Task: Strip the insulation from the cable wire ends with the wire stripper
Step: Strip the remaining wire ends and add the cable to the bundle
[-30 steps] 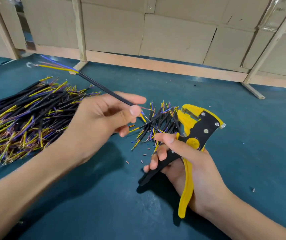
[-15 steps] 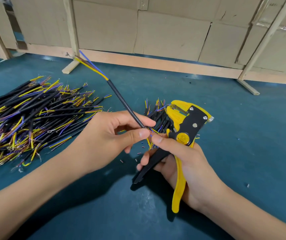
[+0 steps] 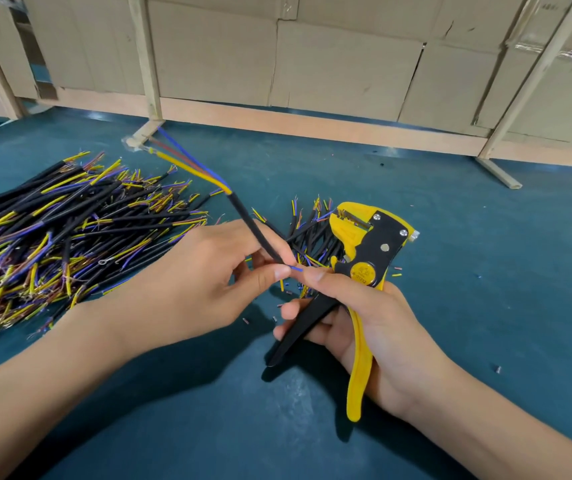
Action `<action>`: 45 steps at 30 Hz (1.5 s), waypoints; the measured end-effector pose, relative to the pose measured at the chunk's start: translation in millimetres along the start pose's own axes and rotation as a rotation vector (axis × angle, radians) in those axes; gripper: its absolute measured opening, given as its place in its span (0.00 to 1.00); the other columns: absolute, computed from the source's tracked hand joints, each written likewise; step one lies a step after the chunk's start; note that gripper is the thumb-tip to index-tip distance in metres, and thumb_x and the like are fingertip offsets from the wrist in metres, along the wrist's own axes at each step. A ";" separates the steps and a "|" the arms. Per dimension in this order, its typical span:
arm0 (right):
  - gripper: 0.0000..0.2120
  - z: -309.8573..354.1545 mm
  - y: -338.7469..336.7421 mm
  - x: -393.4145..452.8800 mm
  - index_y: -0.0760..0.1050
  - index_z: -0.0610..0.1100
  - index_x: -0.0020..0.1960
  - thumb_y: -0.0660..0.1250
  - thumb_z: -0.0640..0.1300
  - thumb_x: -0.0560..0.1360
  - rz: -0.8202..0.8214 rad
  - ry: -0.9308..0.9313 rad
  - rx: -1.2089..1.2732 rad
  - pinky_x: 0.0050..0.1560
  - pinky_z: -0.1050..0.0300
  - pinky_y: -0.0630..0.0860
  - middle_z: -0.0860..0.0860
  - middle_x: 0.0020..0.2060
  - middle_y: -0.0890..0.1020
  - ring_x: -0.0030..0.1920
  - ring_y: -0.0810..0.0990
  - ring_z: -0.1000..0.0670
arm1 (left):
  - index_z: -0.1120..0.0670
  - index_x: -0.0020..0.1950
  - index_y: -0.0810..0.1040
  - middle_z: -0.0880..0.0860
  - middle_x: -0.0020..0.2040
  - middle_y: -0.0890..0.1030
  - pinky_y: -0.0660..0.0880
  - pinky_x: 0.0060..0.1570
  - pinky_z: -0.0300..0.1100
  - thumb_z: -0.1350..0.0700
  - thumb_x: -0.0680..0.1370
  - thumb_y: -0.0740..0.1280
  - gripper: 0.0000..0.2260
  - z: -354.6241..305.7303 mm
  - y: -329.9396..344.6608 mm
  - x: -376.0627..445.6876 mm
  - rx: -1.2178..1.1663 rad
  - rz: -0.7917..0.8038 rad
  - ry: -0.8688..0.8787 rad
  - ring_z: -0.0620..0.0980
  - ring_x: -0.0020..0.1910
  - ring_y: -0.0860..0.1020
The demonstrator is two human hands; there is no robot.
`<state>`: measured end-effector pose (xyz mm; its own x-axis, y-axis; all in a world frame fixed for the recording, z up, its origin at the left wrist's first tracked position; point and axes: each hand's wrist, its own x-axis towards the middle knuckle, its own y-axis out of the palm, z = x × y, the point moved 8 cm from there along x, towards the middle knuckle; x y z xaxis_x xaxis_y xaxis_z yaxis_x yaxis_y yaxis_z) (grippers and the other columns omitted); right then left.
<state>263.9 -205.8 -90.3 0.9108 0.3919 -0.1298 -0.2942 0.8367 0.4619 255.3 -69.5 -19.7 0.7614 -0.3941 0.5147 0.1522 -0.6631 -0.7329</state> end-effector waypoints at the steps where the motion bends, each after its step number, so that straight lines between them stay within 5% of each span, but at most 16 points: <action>1: 0.08 0.3 0.6 0.1 0.84 0.33 0.51 0.72 0.37 0.75 0.002 -0.007 -0.001 0.45 0.39 0.81 0.36 0.45 0.83 0.37 0.83 0.39 | 0.52 0.53 0.82 0.41 0.45 0.77 0.74 0.42 0.36 0.56 0.81 0.69 0.04 -1.6 -0.3 0.2 0.043 0.005 0.018 0.43 0.41 0.77; 6: 0.13 1.1 3.5 -2.0 0.84 0.35 0.55 0.71 0.39 0.72 0.053 0.013 -0.026 0.43 0.40 0.81 0.34 0.46 0.84 0.36 0.82 0.39 | 0.58 0.51 0.82 0.45 0.47 0.77 0.67 0.53 0.27 0.63 0.78 0.71 0.03 2.8 -11.7 0.2 0.228 -0.097 0.031 0.38 0.45 0.72; 11: 0.05 2.0 18.8 -10.1 0.82 0.41 0.39 0.68 0.38 0.72 0.250 0.045 -0.090 0.43 0.39 0.80 0.36 0.59 0.82 0.36 0.82 0.41 | 0.59 0.51 0.82 0.46 0.46 0.79 0.66 0.52 0.23 0.64 0.78 0.71 0.03 2.5 -26.5 -3.6 0.209 -0.273 -0.041 0.37 0.43 0.72; 18: 0.07 1.4 22.6 -10.5 0.77 0.38 0.37 0.71 0.41 0.69 0.304 0.073 -0.116 0.41 0.39 0.80 0.40 0.33 0.78 0.33 0.81 0.39 | 0.56 0.51 0.81 0.40 0.44 0.77 0.67 0.45 0.26 0.58 0.80 0.68 0.03 -16.2 -27.9 -7.2 0.058 -0.401 -0.062 0.35 0.41 0.74; 27: 0.05 -1.5 26.9 -17.4 0.76 0.38 0.40 0.67 0.40 0.73 0.437 0.088 -0.169 0.45 0.40 0.80 0.35 0.38 0.82 0.38 0.82 0.36 | 0.56 0.52 0.82 0.46 0.46 0.79 0.68 0.46 0.26 0.59 0.80 0.67 0.04 -23.2 -25.0 -12.2 0.061 -0.478 -0.101 0.34 0.42 0.74; 33: 0.04 -2.6 32.0 -20.3 0.72 0.37 0.41 0.66 0.36 0.73 0.505 0.116 -0.118 0.59 0.22 0.71 0.41 0.33 0.77 0.41 0.82 0.35 | 0.58 0.52 0.83 0.45 0.46 0.79 0.67 0.50 0.25 0.60 0.80 0.69 0.04 -24.2 -25.7 -10.7 0.108 -0.471 -0.100 0.39 0.43 0.72; 36: 0.05 -3.7 33.5 -23.2 0.72 0.38 0.41 0.68 0.34 0.74 0.530 0.132 -0.121 0.56 0.19 0.69 0.42 0.33 0.76 0.42 0.82 0.35 | 0.58 0.52 0.84 0.48 0.47 0.81 0.68 0.51 0.26 0.61 0.79 0.69 0.05 -25.7 -24.0 -10.7 0.129 -0.463 -0.074 0.41 0.45 0.75; 40: 0.07 -5.6 33.3 -22.6 0.73 0.36 0.41 0.70 0.35 0.74 0.519 0.131 -0.101 0.49 0.33 0.78 0.40 0.33 0.77 0.37 0.81 0.38 | 0.58 0.52 0.84 0.50 0.47 0.83 0.72 0.53 0.33 0.61 0.79 0.69 0.05 -26.6 -23.3 -11.3 0.115 -0.473 -0.047 0.48 0.47 0.79; 45: 0.09 -7.8 29.2 -20.6 0.75 0.35 0.41 0.73 0.39 0.74 0.507 0.131 -0.103 0.46 0.35 0.77 0.38 0.36 0.80 0.37 0.81 0.37 | 0.52 0.52 0.85 0.34 0.45 0.79 0.73 0.50 0.28 0.58 0.80 0.70 0.05 -19.6 -25.5 -13.5 -0.008 -0.470 -0.130 0.31 0.46 0.77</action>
<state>234.4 -186.5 -81.1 0.6048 0.7960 -0.0241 -0.7211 0.5603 0.4075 228.8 -59.7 0.7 0.6839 0.0310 0.7289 0.4937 -0.7553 -0.4310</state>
